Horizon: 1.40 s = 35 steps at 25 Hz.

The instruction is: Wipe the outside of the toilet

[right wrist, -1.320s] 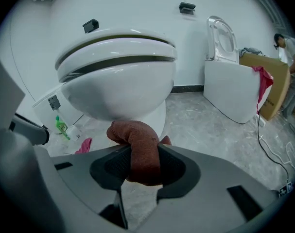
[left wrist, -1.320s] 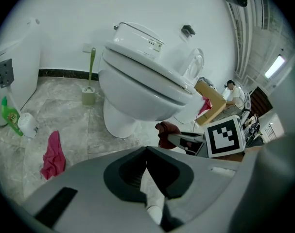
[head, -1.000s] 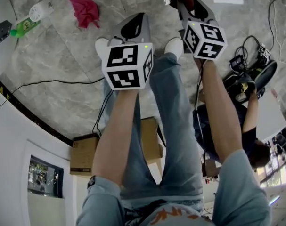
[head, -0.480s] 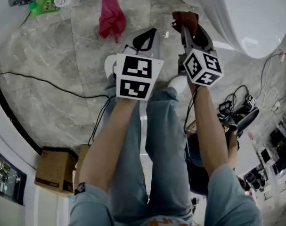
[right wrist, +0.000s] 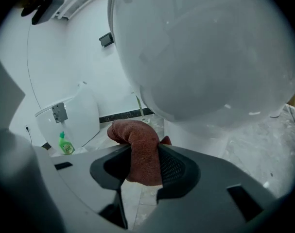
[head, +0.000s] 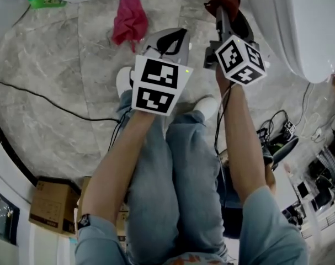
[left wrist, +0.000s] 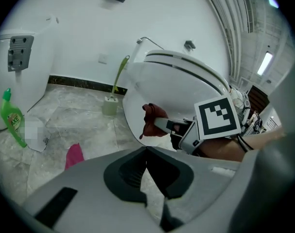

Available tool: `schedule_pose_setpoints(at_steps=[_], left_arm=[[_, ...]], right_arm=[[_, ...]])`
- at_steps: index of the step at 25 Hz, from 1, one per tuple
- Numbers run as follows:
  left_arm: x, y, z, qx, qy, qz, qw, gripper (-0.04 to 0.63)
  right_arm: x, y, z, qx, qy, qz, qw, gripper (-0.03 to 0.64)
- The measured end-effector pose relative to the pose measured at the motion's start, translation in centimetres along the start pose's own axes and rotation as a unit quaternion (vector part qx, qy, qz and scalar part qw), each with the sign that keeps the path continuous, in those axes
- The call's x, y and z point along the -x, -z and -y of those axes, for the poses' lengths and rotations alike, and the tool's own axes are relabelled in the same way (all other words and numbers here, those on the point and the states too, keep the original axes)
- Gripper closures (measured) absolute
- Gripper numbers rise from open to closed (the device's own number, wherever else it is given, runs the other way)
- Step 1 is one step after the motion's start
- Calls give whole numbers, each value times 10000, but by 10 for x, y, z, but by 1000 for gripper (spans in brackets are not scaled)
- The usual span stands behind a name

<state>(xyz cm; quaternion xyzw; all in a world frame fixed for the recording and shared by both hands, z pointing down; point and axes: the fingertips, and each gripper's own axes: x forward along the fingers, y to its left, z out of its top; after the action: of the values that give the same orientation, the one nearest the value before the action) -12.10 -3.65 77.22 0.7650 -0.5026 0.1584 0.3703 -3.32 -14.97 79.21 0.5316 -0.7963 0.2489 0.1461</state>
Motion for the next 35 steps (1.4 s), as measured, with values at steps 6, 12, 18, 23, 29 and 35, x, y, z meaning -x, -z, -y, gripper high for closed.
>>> schedule_pose_setpoints(at_steps=[6,12,18,23,29,35], left_arm=[[-12,-5,0,-116,-31,114,9999,597],[-23,-19,22,-308,-21,266,9992,597],[-36,-22,53,-360,-17,308,9989,597],[-46,-16,82,-358,28,175,9992,597],[-58,-8,109,-226,104,20,9997,597],[-69,-11,138,-148,162,-162,9996,597]], right_arm=[[0,-1,26,-135,167,241,9995,468],[18,0,56,-245,305,343,9986,468],[34,2,72,66,163,203,9996,466],[49,8,92,223,137,44,9996,466],[61,8,136,245,328,-74,9991,466],[77,-9,185,273,596,-206,9976,466]])
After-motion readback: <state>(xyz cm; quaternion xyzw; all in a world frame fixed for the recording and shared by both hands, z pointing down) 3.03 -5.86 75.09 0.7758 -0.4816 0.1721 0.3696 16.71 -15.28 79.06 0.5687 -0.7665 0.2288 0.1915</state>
